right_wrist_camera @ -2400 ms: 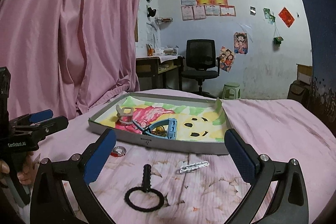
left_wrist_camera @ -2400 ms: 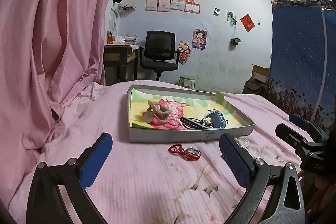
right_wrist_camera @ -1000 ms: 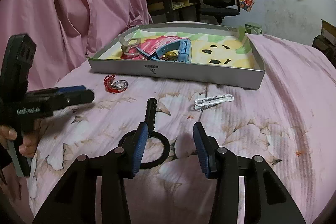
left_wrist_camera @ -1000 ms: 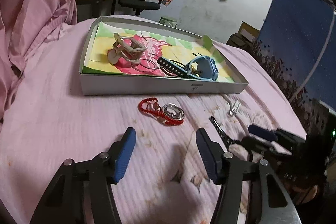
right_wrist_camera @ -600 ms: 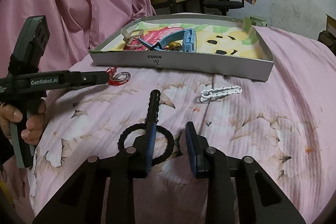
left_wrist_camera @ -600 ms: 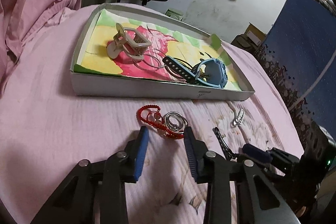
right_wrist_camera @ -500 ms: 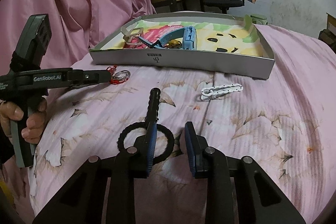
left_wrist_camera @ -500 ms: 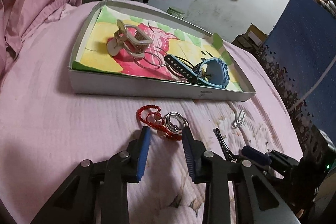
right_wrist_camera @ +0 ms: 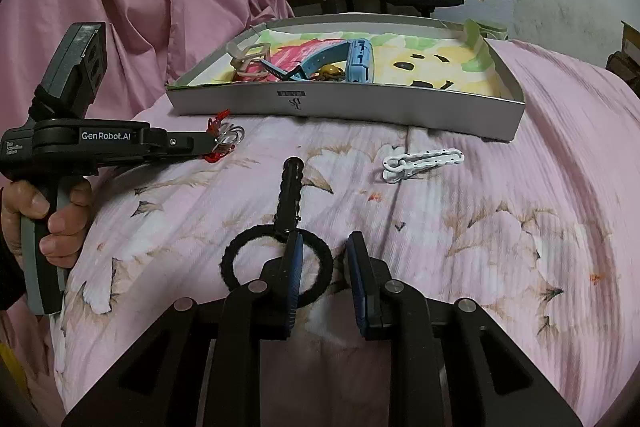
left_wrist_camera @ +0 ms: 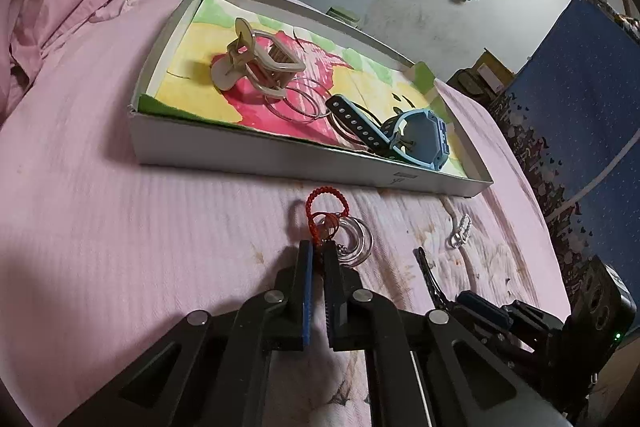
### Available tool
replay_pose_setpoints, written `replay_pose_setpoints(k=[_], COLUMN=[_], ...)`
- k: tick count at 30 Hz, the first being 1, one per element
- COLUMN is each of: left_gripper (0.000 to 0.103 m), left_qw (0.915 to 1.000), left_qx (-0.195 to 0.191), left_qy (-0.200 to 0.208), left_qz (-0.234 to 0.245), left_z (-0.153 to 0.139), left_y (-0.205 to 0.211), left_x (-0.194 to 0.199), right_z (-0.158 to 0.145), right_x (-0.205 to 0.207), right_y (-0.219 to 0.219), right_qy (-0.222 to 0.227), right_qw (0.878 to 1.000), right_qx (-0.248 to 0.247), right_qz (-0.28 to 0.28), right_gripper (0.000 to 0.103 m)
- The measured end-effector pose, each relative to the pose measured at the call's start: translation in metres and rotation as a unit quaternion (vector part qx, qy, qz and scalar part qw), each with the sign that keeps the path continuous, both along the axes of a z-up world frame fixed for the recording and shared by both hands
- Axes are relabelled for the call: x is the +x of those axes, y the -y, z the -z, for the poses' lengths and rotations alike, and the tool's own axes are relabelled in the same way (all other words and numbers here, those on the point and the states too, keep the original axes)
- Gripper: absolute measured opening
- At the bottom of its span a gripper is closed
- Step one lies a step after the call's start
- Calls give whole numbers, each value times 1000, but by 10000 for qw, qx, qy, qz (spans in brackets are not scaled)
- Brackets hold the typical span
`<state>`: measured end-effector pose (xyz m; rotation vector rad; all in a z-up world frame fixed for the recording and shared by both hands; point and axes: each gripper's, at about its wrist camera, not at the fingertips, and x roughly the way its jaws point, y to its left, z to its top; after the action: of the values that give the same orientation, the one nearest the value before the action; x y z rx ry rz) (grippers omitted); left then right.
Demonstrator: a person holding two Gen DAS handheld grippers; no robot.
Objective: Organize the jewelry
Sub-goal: 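Grasp the black rubber ring with the right tool while the left tool grasps the red beaded bracelet, then carry the black ring and red bracelet over the tray and lower them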
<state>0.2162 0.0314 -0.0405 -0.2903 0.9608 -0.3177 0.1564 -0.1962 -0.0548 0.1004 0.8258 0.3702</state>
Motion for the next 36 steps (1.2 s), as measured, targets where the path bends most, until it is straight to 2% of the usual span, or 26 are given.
replay_pose_setpoints(k=[5,8,18,28,36], left_gripper=[4,4,4,4,4], left_qw=[9999,9996,9975,9951,9922], left_qx=[40,83,189,103,153], left_qy=[154,262,639,843,1183], left_qz=[61,119,239,497,368], left_z=[-3,-5,-14,-24,-46], left_y=[0,2,5,11,5], left_x=[-9,-17,-43,-54,-44], right_z=[1,1,-9,-35,-55], right_x=[-1,-4,-22,-42,-28], right_y=[0,0,2,10,8], right_qy=[-23,-1,355,967,1307], right_qw=[10000,10000,9994,9949,9904], right_qx=[24,40,57,187,333], right_qz=[-19,-35,19,192,308], right_gripper=[7,6,5,5,5])
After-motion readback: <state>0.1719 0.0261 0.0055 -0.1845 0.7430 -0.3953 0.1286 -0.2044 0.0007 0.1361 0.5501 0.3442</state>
